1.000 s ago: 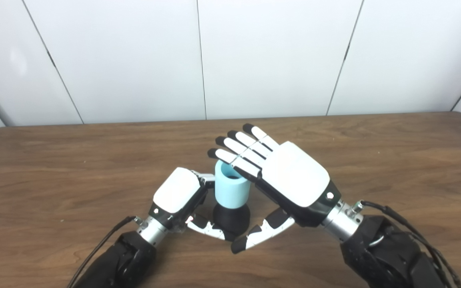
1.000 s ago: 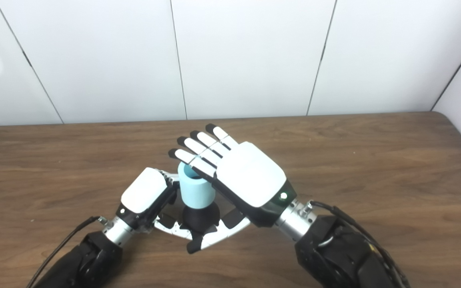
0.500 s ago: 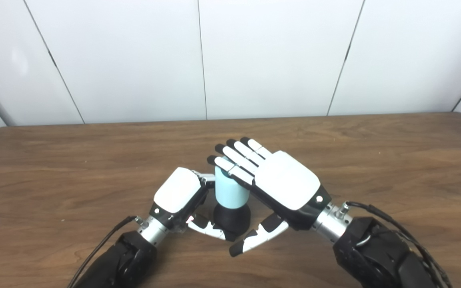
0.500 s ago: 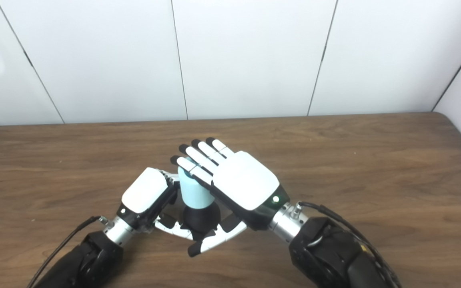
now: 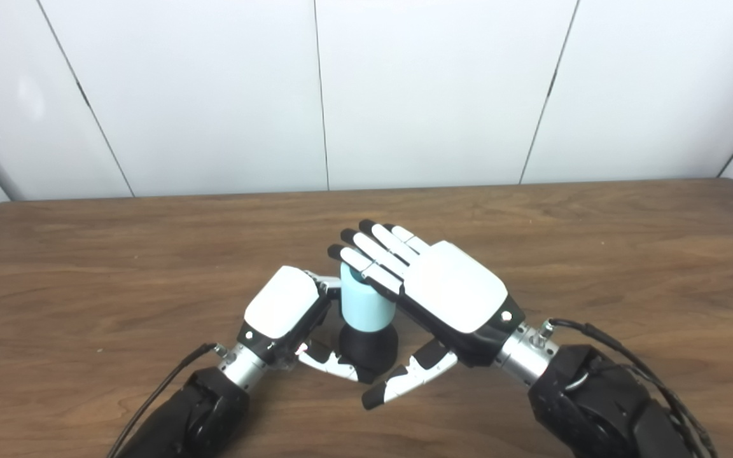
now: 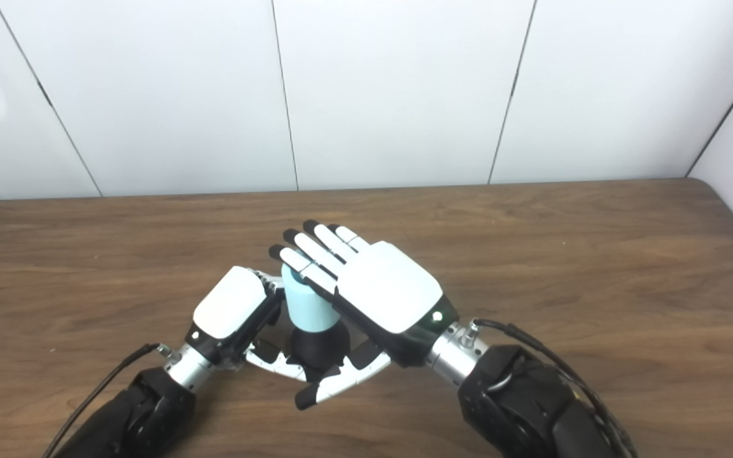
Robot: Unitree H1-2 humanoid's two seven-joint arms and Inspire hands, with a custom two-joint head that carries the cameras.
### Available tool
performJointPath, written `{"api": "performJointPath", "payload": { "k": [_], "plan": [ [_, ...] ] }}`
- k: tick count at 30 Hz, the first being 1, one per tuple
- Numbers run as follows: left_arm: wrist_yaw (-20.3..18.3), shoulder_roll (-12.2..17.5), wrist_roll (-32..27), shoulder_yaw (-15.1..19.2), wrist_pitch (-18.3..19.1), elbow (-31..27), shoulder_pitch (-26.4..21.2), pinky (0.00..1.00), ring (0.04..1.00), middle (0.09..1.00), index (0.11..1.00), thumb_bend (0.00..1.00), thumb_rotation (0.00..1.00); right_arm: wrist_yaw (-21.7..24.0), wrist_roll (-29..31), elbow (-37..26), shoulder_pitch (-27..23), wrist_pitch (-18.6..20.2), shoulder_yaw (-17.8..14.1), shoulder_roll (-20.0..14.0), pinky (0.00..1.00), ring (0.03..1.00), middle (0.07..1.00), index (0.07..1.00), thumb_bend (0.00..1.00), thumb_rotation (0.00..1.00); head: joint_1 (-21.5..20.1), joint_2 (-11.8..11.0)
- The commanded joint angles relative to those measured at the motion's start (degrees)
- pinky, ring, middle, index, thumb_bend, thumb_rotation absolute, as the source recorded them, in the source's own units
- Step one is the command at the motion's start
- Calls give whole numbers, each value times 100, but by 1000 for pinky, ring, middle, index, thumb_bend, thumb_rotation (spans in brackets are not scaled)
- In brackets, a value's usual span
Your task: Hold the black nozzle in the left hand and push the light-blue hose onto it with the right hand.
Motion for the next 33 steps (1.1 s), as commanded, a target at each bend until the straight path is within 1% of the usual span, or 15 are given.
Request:
{"api": "performJointPath", "payload": {
  "k": [1, 4, 10, 15, 23, 28, 33],
  "plan": [
    [-64, -195, 167, -434, -43, 624, 940, 125, 170, 438, 479, 521, 0, 533, -36, 116, 114, -43, 235, -158, 985, 1000, 1000, 974, 972, 881, -6, 7],
    [-109, -187, 152, -428, -22, 585, 943, 143, 190, 468, 481, 523, 0, 503, -36, 95, 127, -112, 283, -197, 967, 992, 985, 943, 963, 882, -16, 9],
    [-195, -184, 72, -401, -3, 537, 956, 142, 187, 471, 482, 524, 0, 550, -130, 46, 143, -128, 354, -255, 939, 957, 949, 900, 945, 869, -26, 17],
    [-244, -171, 73, -401, 44, 478, 976, 137, 181, 471, 482, 525, 0, 625, -253, 58, 144, -95, 403, -286, 953, 956, 946, 899, 940, 867, -32, 32],
    [-157, -183, 69, -394, -12, 530, 977, 137, 183, 472, 482, 525, 0, 699, -308, 87, 144, -41, 441, -288, 940, 936, 930, 879, 943, 868, -32, 32],
    [-154, -185, 73, -392, -8, 524, 980, 126, 168, 471, 481, 525, 0, 738, -325, 90, 144, 23, 458, -299, 943, 934, 931, 879, 950, 873, -39, 41],
    [-223, -165, 68, -398, 17, 471, 985, 138, 184, 471, 482, 525, 0, 786, -385, 129, 145, 47, 510, -334, 956, 947, 944, 895, 950, 889, -29, 50]
  ]
}}
